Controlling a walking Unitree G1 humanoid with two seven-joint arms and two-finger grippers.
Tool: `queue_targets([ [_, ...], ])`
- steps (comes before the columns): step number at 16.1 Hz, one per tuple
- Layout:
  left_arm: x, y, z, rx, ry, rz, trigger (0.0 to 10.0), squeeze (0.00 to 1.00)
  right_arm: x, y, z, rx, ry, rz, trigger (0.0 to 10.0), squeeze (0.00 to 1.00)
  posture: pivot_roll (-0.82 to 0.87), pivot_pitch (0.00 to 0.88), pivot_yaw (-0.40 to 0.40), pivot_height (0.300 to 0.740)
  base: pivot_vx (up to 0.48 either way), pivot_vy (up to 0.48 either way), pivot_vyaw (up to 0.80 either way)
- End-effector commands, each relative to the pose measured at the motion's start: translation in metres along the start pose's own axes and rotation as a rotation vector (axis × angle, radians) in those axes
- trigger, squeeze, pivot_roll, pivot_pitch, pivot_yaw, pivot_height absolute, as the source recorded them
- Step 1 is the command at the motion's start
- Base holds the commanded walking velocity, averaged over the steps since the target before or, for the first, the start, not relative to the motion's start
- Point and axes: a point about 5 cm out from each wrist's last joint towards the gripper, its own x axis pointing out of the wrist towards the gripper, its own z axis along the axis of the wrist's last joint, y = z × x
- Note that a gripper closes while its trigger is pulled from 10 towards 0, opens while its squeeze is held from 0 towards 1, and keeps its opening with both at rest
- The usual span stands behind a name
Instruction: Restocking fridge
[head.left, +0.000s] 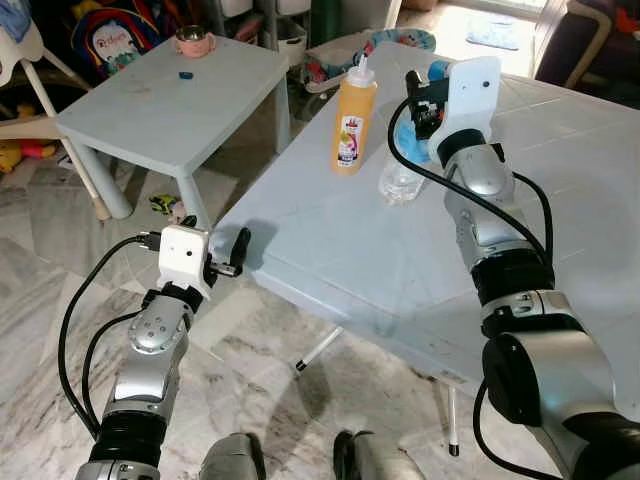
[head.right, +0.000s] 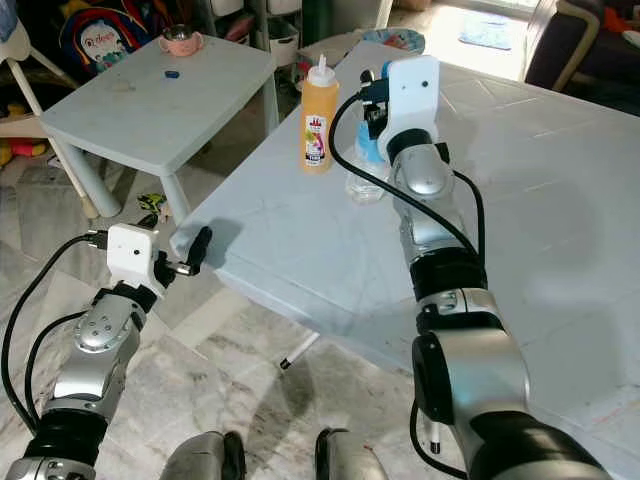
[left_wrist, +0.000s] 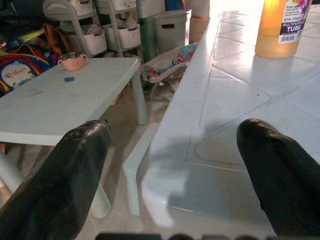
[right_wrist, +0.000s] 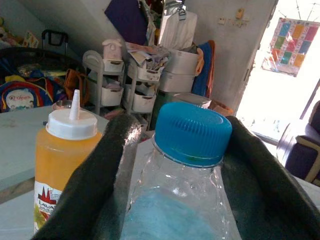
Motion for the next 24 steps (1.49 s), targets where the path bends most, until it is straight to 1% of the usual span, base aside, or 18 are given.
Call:
queue_targets([
  [1, -0.001, -0.001, 0.002, 0.011, -0.001, 0.0, 10.0, 0.0, 0.003, -0.003, 0.002, -0.024, 0.009, -0.002, 0.0, 0.0, -0.02, 0.118, -0.017, 0.74, 0.0, 0.0, 0.0],
  [2, -0.001, -0.001, 0.002, 0.011, -0.001, 0.0, 10.0, 0.0, 0.003, -0.003, 0.002, -0.024, 0.009, -0.002, 0.0, 0.0, -0.02, 0.118, -0.017, 0.74, 0.0, 0.0, 0.0],
  [3, -0.001, -0.001, 0.002, 0.012, 0.002, -0.001, 10.0, 0.0, 0.004, -0.006, 0.0, -0.047, 0.033, -0.017, 0.0, 0.0, -0.02, 0.118, -0.018, 0.74, 0.0, 0.0, 0.0],
  [5, -0.001, -0.001, 0.001, 0.013, 0.004, -0.001, 10.0, 0.0, 0.004, -0.007, -0.002, -0.051, 0.045, -0.023, 0.0, 0.0, -0.02, 0.118, -0.019, 0.74, 0.0, 0.0, 0.0],
  [9, -0.003, -0.004, 0.001, 0.009, 0.009, -0.005, 10.0, 0.0, 0.002, -0.006, -0.002, -0.029, 0.053, -0.024, 0.0, 0.0, -0.02, 0.118, -0.021, 0.74, 0.0, 0.0, 0.0],
  [12, -0.009, -0.008, -0.006, -0.018, 0.046, 0.013, 10.0, 0.0, -0.011, 0.0, -0.001, 0.029, 0.032, -0.028, 0.0, 0.0, -0.03, 0.102, -0.011, 0.74, 0.0, 0.0, 0.0],
  [13, -0.012, -0.008, -0.008, -0.023, 0.049, 0.016, 10.0, 0.0, -0.018, 0.001, -0.001, 0.045, 0.009, -0.032, 0.0, 0.0, -0.04, 0.093, -0.008, 0.74, 0.0, 0.0, 0.0],
  [14, -0.014, -0.008, -0.01, -0.017, 0.061, 0.029, 10.0, 0.0, -0.032, 0.001, 0.0, 0.04, -0.034, -0.044, 1.8, 0.0, -0.04, 0.091, -0.007, 0.74, 0.0, 0.0, 0.0],
  [15, -0.015, -0.006, -0.011, -0.015, 0.067, 0.036, 10.0, 0.0, -0.038, 0.001, -0.001, 0.048, -0.043, -0.048, 4.4, 0.0, -0.05, 0.089, -0.007, 0.74, 0.0, 0.0, 0.0],
  [16, -0.015, -0.004, -0.011, -0.018, 0.072, 0.046, 10.0, 0.0, -0.044, 0.0, -0.004, 0.045, -0.037, -0.05, 9.9, 0.0, -0.06, 0.09, -0.007, 0.74, 0.0, 0.0, 0.0],
  [18, -0.012, 0.0, -0.009, -0.018, 0.071, 0.057, 10.0, 0.0, -0.061, -0.001, -0.008, 0.067, -0.029, -0.064, 10.0, 0.0, -0.06, 0.094, -0.006, 0.74, 0.0, 0.0, 0.0],
  [19, -0.009, -0.001, -0.007, -0.019, 0.067, 0.059, 10.0, 0.0, -0.066, 0.002, -0.006, 0.051, -0.034, -0.056, 10.0, 0.0, -0.06, 0.094, -0.006, 0.74, 0.0, 0.0, 0.0],
  [20, -0.01, -0.001, -0.007, -0.019, 0.067, 0.059, 10.0, 0.0, -0.067, 0.002, -0.006, 0.048, -0.033, -0.054, 10.0, 0.0, -0.06, 0.094, -0.004, 0.74, 0.0, 0.0, 0.0],
  [21, -0.008, -0.004, -0.006, -0.024, 0.067, 0.056, 10.0, 0.0, -0.066, 0.002, -0.001, 0.022, -0.063, -0.05, 10.0, 0.0, -0.06, 0.094, -0.004, 0.74, -0.334, 0.0, 0.0],
  [24, -0.008, -0.007, -0.006, -0.028, 0.066, 0.051, 10.0, 0.0, -0.062, -0.002, 0.004, 0.024, -0.07, -0.059, 10.0, 0.0, -0.06, 0.1, -0.006, 0.74, -0.33, 0.0, 0.0],
])
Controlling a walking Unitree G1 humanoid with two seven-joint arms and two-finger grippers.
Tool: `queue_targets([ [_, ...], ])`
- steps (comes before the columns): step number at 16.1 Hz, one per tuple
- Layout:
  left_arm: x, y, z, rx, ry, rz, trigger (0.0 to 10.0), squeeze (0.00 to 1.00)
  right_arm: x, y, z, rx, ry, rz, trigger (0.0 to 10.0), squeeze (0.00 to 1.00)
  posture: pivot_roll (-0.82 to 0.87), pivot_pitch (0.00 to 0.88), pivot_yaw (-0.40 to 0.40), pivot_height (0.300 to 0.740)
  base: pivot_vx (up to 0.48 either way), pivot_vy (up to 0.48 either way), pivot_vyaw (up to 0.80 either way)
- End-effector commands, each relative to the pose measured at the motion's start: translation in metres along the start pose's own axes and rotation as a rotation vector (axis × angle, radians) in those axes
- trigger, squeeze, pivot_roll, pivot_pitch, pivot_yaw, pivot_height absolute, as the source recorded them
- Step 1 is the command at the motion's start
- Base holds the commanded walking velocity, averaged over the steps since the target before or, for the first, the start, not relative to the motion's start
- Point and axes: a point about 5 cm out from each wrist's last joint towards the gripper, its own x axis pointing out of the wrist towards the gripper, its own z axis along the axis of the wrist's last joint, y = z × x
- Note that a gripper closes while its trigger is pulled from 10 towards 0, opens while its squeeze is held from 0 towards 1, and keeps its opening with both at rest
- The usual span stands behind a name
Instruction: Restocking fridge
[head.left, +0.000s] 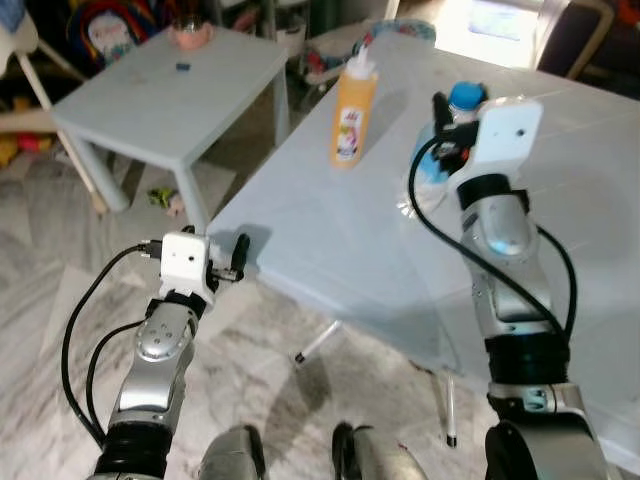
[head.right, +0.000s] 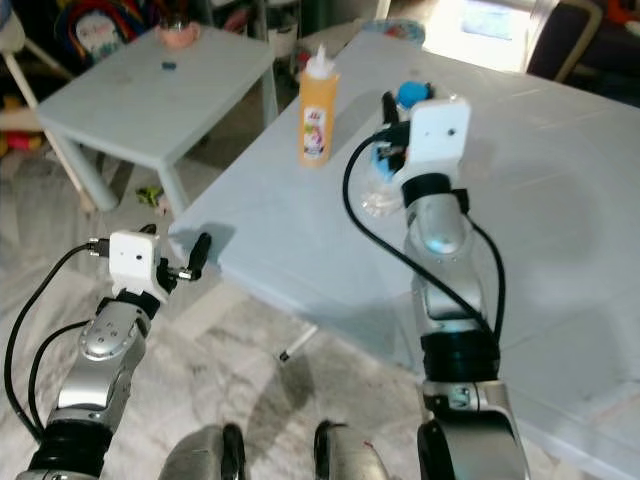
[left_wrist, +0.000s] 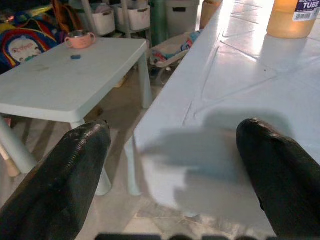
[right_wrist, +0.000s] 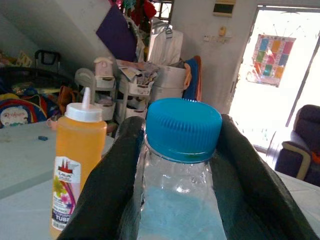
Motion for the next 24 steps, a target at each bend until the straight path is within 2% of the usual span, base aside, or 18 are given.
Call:
queue_targets([
  [1, -0.004, 0.0, -0.006, 0.004, 0.032, -0.001, 10.0, 0.0, -0.002, 0.001, -0.005, 0.005, 0.038, 0.002, 10.0, 0.0, -0.06, 0.101, -0.008, 0.74, -0.322, 0.0, 0.0],
  [7, -0.004, 0.001, -0.006, 0.003, 0.038, 0.012, 10.0, 0.0, -0.011, 0.008, -0.01, 0.008, 0.056, 0.012, 10.0, 0.0, -0.06, 0.105, -0.012, 0.74, -0.323, 0.0, 0.0],
  [14, -0.002, 0.001, -0.006, 0.01, 0.044, 0.022, 10.0, 0.0, -0.011, 0.013, -0.012, 0.022, 0.064, 0.038, 10.0, 0.0, -0.06, 0.093, -0.02, 0.74, -0.324, 0.0, 0.0],
  [15, -0.002, 0.001, -0.006, 0.011, 0.044, 0.022, 10.0, 0.0, -0.011, 0.014, -0.013, 0.025, 0.065, 0.041, 0.5, 0.0, -0.06, 0.092, -0.021, 0.74, -0.322, 0.0, 0.0],
  [16, -0.001, 0.001, -0.007, 0.011, 0.044, 0.022, 10.0, 0.0, -0.012, 0.015, -0.013, 0.028, 0.067, 0.044, 0.0, 0.0, -0.06, 0.091, -0.021, 0.74, -0.322, 0.0, 0.0],
  [17, -0.001, 0.001, -0.006, 0.012, 0.042, 0.022, 10.0, 0.0, -0.013, 0.017, -0.014, 0.033, 0.072, 0.052, 2.7, 0.0, -0.06, 0.089, -0.021, 0.74, -0.349, 0.0, 0.0],
  [18, -0.001, 0.001, -0.006, 0.013, 0.042, 0.021, 10.0, 0.0, -0.014, 0.018, -0.015, 0.035, 0.074, 0.055, 2.7, 0.0, -0.06, 0.089, -0.021, 0.74, -0.349, 0.0, 0.0],
  [19, 0.0, 0.001, -0.006, 0.014, 0.04, 0.02, 10.0, 0.0, -0.016, 0.021, -0.017, 0.049, 0.082, 0.066, 10.0, 0.0, -0.06, 0.09, -0.019, 0.74, -0.349, 0.0, 0.0],
  [21, 0.001, 0.0, -0.006, 0.018, 0.039, 0.019, 10.0, 0.0, -0.02, 0.025, -0.019, 0.066, 0.09, 0.08, 10.0, 0.0, -0.06, 0.098, -0.018, 0.74, -0.345, 0.0, 0.0],
  [23, 0.001, 0.001, -0.006, 0.022, 0.039, 0.02, 10.0, 0.0, -0.031, 0.033, -0.026, 0.064, 0.115, 0.122, 10.0, 0.0, -0.06, 0.104, -0.017, 0.74, -0.349, 0.0, 0.0],
  [24, 0.0, 0.002, -0.007, 0.026, 0.043, 0.021, 10.0, 0.0, -0.036, 0.042, -0.026, 0.085, 0.12, 0.171, 10.0, 0.0, -0.06, 0.104, -0.017, 0.74, -0.319, 0.0, 0.8],
])
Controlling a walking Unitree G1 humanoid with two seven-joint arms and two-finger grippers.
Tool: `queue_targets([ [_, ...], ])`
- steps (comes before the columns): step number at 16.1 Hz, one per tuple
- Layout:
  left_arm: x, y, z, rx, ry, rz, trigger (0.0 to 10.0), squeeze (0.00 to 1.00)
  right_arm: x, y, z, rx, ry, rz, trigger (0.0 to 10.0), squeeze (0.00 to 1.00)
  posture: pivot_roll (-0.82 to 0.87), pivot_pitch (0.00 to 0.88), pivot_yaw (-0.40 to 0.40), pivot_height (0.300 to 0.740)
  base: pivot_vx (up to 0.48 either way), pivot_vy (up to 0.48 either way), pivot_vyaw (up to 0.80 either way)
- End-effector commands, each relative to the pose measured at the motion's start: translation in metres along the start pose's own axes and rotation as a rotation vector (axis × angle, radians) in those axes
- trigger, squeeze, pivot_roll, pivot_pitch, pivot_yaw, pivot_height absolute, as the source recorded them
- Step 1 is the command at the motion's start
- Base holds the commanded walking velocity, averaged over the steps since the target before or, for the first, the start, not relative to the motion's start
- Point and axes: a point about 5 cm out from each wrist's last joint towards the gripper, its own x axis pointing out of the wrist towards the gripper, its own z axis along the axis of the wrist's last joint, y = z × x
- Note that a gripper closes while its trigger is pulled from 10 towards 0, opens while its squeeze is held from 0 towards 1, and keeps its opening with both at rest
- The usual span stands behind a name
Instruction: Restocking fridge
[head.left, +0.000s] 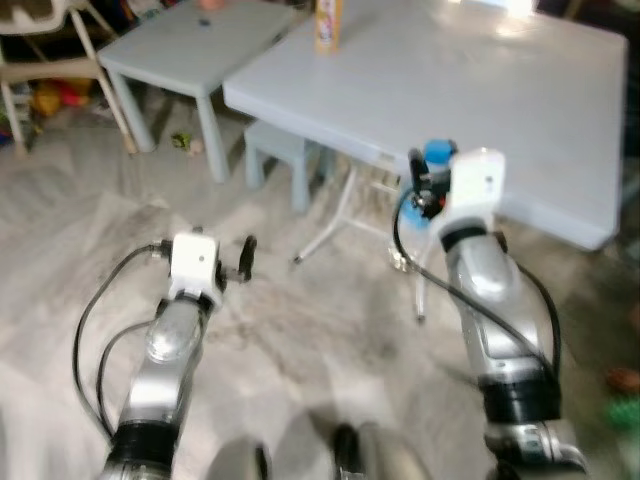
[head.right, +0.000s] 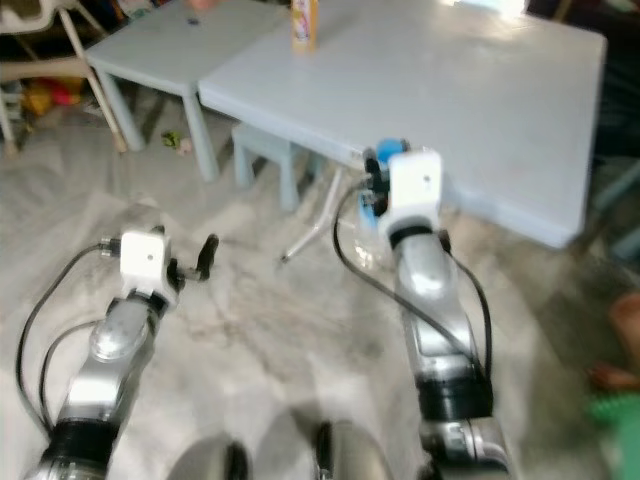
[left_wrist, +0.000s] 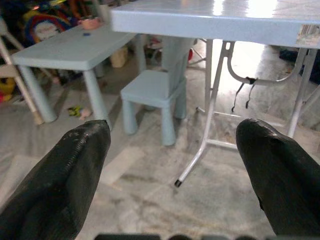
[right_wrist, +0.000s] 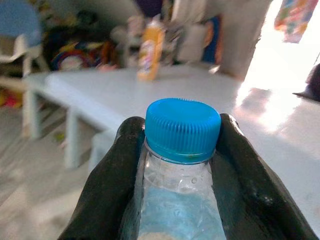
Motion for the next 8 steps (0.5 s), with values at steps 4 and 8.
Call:
queue_targets([
  [4, -0.0064, 0.0015, -0.0079, 0.016, 0.026, 0.009, 10.0, 0.0, 0.0013, 0.03, 0.0197, 0.038, -0.09, 0.137, 10.0, 0.0, -0.05, 0.107, -0.018, 0.74, -0.21, 0.0, 0.8],
  [8, -0.0069, 0.0017, -0.0091, 0.021, 0.029, 0.008, 10.0, 0.0, -0.0001, 0.03, 0.0182, 0.042, -0.087, 0.16, 10.0, 0.0, -0.05, 0.108, -0.02, 0.74, 0.0, 0.0, 0.8],
])
